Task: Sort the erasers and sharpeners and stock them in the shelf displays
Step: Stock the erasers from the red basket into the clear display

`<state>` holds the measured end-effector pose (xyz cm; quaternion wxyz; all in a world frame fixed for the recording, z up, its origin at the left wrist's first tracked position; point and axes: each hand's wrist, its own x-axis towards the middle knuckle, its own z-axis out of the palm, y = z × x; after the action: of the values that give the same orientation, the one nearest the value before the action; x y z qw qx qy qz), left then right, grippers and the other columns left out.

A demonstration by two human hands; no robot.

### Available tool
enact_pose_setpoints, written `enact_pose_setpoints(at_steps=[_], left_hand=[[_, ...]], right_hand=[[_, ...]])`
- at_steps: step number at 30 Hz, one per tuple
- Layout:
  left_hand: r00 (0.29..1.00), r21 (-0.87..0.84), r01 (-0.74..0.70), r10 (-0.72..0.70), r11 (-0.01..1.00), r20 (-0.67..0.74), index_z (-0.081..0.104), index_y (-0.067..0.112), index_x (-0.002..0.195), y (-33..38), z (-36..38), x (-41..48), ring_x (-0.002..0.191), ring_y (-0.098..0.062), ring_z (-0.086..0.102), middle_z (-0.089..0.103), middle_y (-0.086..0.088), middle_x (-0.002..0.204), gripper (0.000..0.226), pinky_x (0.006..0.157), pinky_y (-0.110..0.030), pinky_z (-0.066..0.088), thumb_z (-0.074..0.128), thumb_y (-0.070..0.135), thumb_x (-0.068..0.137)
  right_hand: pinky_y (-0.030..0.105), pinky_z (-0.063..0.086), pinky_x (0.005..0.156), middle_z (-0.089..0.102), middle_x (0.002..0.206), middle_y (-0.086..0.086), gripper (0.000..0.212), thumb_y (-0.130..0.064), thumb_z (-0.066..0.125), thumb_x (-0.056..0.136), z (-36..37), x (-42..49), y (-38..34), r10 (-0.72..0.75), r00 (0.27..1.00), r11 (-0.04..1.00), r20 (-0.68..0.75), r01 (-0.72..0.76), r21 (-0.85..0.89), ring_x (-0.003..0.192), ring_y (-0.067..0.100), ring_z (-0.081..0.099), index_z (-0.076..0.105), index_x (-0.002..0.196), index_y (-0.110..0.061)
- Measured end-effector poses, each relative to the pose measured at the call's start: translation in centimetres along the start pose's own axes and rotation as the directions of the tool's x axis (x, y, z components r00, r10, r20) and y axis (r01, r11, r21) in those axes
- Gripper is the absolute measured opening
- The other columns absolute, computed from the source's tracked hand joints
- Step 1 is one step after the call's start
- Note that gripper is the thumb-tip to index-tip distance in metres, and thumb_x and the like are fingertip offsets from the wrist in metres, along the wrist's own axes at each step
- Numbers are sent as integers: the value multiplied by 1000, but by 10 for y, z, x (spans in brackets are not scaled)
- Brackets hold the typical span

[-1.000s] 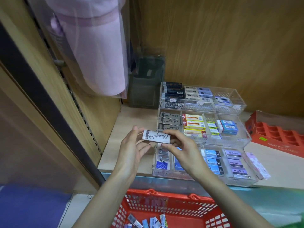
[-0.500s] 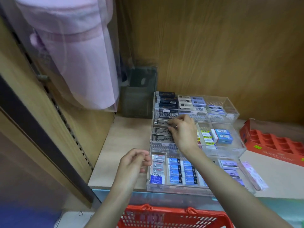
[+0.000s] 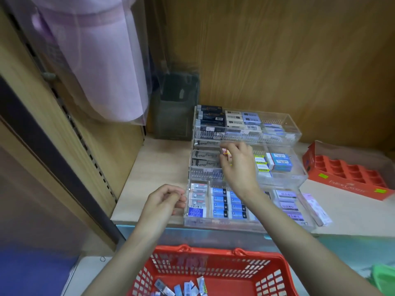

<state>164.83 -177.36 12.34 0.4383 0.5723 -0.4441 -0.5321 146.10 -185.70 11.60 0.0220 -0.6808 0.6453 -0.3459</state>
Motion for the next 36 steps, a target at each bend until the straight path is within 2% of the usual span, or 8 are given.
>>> enact_pose_setpoints(at_steps=[6,9,14,20,25,29,33,36], left_hand=[[982,231,-99,57,968,182,58,17,78,-40,-1,-26,57,1,60,61,0,71,24,58,-9,42,49,-1,92],[971,364,-154,73,918,228,54,21,79,-85,-4,-41,60,-2,58,58,3,71,27,69,-19,44,51,-4,89],[950,621,-69,-139,781,280,50,16,83,-199,-29,-56,68,-11,49,50,0,74,27,70,-24,38,51,-12,84],[915,770,189,-395,609,87,54,-5,116,-322,-56,-70,107,-35,52,50,-25,115,37,86,-31,40,67,3,82],[849,821,279,-528,498,33,33,1,136,-373,-35,-93,124,-34,38,27,-22,137,76,93,-29,35,76,22,78],[877,949,221,-470,224,-94,26,16,145,-401,-16,-109,122,-33,35,31,-15,140,103,99,-35,30,77,55,64],[920,928,246,-368,279,-133,62,14,121,-419,-8,-113,97,-41,52,57,-18,118,99,74,-45,43,82,60,36],[939,921,234,-317,312,-132,61,18,123,-421,-12,-108,97,-41,51,55,-15,121,92,75,-47,45,59,74,51]], right_hand=[[33,40,78,59,92,7,24,-17,44,88,-27,-117,7,-236,971,965,45,229,126,88,23,52,62,100,-8],[37,44,78,62,96,6,21,-18,46,88,-15,-181,17,-128,935,990,330,141,-15,94,26,56,60,102,-11],[34,43,88,59,119,14,30,-20,48,89,39,-270,56,304,527,952,794,-125,-281,114,29,55,53,117,-10],[31,42,87,58,120,18,42,-28,58,88,112,-354,99,476,274,859,836,-350,-375,112,30,55,49,122,-6],[36,38,105,40,138,19,99,-58,75,64,148,-428,116,728,82,582,681,-600,-549,129,32,41,33,137,-7],[37,24,110,23,147,24,105,-44,78,70,161,-458,120,870,98,374,484,-771,-516,134,37,28,17,143,0],[26,31,98,31,133,22,79,-15,79,72,198,-448,102,803,220,383,553,-902,-198,121,31,39,35,137,-6],[24,37,92,31,124,19,70,-5,75,69,220,-437,76,776,327,439,539,-894,-91,110,31,46,42,131,-6]])
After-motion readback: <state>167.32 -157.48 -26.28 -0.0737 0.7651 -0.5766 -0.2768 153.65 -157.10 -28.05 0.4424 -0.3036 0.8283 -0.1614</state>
